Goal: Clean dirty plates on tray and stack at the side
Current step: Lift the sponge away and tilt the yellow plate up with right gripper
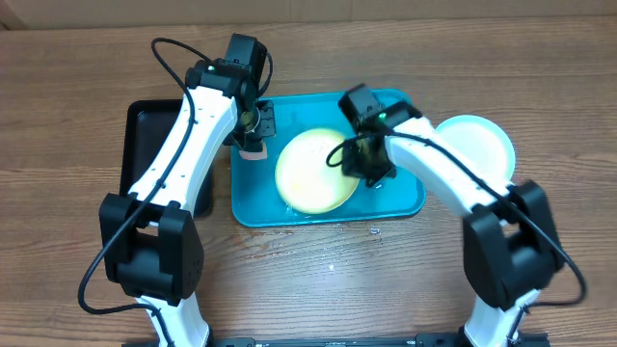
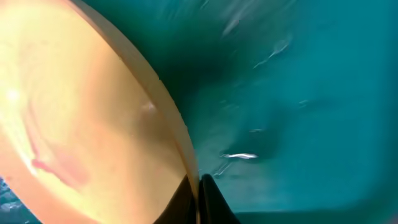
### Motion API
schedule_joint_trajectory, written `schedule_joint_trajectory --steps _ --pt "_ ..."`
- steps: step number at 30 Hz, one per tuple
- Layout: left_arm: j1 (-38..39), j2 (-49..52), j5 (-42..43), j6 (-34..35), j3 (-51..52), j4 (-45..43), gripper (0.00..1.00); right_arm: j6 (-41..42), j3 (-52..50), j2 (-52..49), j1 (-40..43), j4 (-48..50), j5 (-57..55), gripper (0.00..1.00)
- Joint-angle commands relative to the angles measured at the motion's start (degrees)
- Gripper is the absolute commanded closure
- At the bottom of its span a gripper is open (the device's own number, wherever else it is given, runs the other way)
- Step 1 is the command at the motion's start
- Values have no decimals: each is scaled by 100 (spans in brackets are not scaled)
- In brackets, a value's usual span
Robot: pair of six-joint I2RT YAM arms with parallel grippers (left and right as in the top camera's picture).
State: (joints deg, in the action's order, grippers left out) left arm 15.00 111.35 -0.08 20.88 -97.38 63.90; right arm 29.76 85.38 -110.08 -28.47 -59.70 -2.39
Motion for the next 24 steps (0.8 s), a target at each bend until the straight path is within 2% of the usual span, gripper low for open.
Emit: schedule_joint_trajectory --steps 1,8,18,24 --pt "15 -2 162 57 28 -70 94 -66 468 564 -120 -227 -1742 96" --pt "15 57 162 59 61 -166 94 -61 544 970 -396 -588 -3233 96" --pt "44 201 164 59 131 -216 94 -39 544 1097 -1515 -820 -5751 96" --pt "42 260 162 57 168 -249 94 804 544 1097 -2144 -1193 -7252 96"
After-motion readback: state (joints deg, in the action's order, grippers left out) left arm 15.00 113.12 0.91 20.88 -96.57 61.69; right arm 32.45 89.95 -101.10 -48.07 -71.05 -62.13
